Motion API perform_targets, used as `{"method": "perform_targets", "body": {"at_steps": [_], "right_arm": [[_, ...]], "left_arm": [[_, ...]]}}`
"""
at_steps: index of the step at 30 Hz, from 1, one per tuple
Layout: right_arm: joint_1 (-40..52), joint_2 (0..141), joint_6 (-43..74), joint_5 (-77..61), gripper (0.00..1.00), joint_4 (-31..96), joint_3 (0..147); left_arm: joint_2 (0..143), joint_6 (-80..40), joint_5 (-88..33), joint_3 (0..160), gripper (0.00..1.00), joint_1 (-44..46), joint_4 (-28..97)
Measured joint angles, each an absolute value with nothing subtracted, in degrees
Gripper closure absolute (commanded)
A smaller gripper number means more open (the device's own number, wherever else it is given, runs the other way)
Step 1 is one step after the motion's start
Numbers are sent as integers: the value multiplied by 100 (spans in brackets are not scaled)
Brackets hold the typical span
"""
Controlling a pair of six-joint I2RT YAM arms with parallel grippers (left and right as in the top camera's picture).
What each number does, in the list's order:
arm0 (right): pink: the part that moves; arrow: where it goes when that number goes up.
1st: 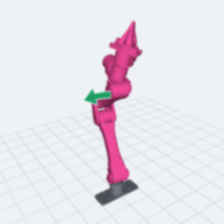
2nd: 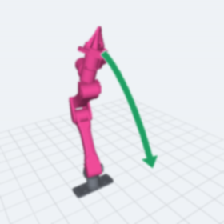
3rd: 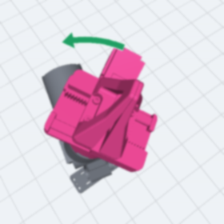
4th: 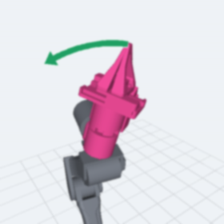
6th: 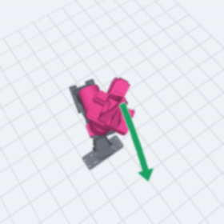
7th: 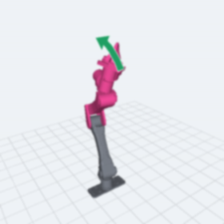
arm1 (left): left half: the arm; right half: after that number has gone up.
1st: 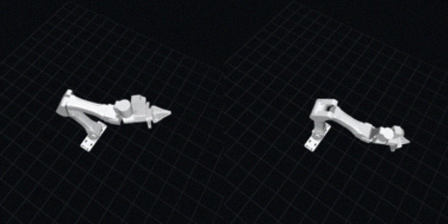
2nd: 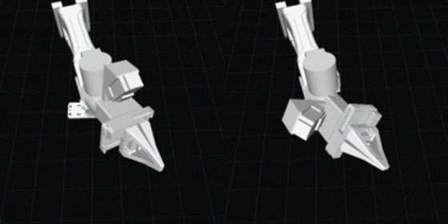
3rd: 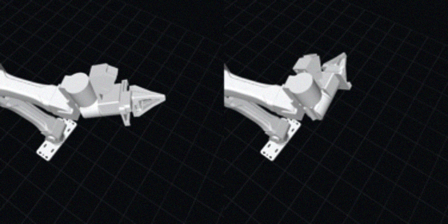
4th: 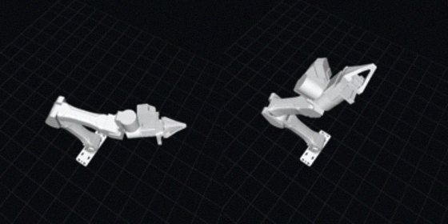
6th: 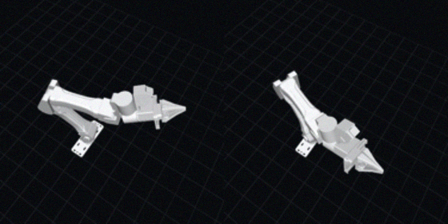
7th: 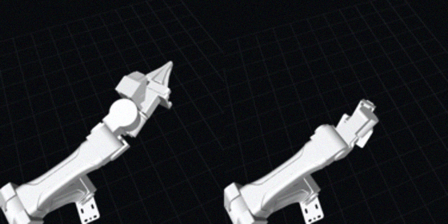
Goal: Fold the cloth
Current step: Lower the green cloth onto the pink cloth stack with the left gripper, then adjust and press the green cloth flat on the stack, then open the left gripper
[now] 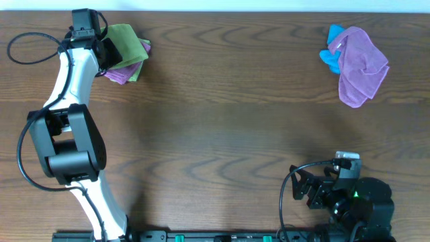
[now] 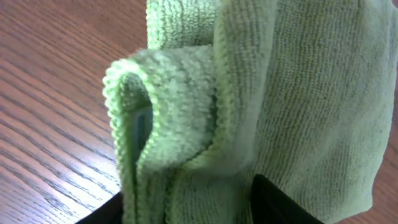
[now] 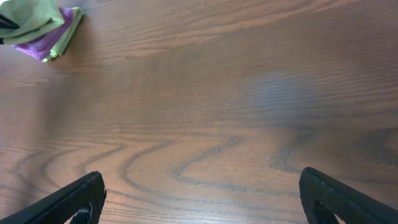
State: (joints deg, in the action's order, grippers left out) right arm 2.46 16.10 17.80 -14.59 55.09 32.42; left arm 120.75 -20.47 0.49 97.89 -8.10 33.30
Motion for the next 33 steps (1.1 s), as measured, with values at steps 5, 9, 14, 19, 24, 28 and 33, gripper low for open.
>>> {"method": "perform_targets", "body": {"at_steps": [5, 9, 14, 19, 24, 28, 33], "right_arm": [[246, 1610, 1780, -1459, 1, 5511, 3242], [246, 1610, 1780, -1459, 1, 5509, 3242], [246, 1610, 1780, -1459, 1, 5509, 3242], [246, 1610, 1780, -1459, 1, 5509, 3242], [246, 1610, 1780, -1459, 1, 5509, 3242], [246, 1610, 1780, -1459, 1, 5509, 3242], [246, 1610, 1780, -1459, 1, 5509, 3242]], "left_arm": [[12075, -1935, 49, 9789, 41, -814, 3367], [12075, -1903, 49, 9789, 37, -838, 3369], [12075, -1855, 49, 9789, 33, -897, 3393], [12073, -1754, 69, 9789, 29, -956, 3409], [12018, -1704, 89, 9789, 27, -976, 3411], [11987, -1645, 89, 9789, 27, -976, 3457], [11942, -1616, 99, 9789, 27, -1004, 3557]]}}
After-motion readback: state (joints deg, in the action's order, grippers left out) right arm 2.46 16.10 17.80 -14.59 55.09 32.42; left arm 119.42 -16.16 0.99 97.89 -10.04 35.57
